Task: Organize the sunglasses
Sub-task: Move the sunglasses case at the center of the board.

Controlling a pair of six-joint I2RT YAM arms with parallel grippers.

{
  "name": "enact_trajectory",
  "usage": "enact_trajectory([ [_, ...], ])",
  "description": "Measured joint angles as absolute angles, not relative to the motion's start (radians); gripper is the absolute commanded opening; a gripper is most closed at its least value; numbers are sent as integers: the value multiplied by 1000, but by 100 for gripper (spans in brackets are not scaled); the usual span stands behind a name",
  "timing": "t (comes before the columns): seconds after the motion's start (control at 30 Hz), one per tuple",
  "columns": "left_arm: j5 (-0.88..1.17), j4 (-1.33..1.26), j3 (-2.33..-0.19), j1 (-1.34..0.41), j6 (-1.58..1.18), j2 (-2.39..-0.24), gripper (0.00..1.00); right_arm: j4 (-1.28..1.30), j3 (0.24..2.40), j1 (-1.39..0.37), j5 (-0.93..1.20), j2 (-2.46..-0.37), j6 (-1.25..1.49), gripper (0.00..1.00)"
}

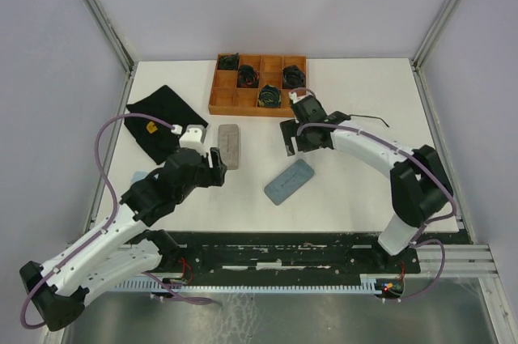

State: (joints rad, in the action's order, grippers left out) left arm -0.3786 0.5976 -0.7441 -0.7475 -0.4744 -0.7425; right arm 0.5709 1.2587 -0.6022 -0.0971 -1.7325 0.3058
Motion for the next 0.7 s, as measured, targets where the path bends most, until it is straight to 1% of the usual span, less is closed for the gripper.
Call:
enact_trajectory([
  [0.07, -358, 567, -734, -748, -487, -757, 74, 561, 1225, -602, -167, -1675, 353, 90],
  [0.2, -311, 488, -706, -748, -511, -834, 73, 565, 1129, -601, -280, -1553, 455, 83],
  [0.37, -277, 392, -685, -748, -529, -954, 72, 625, 1011, -601, -361, -1445, 553, 70],
  [0.43, -273, 363, -678, -748, -532, -982, 72, 642, 967, -601, -370, -1421, 580, 66],
  [0.57, -256, 315, -675, -748, -533, -1020, 72, 654, 868, -601, -349, -1389, 619, 63],
  [0.7, -252, 282, -666, -748, -533, -1030, 72, 628, 820, -601, -268, -1390, 624, 61],
])
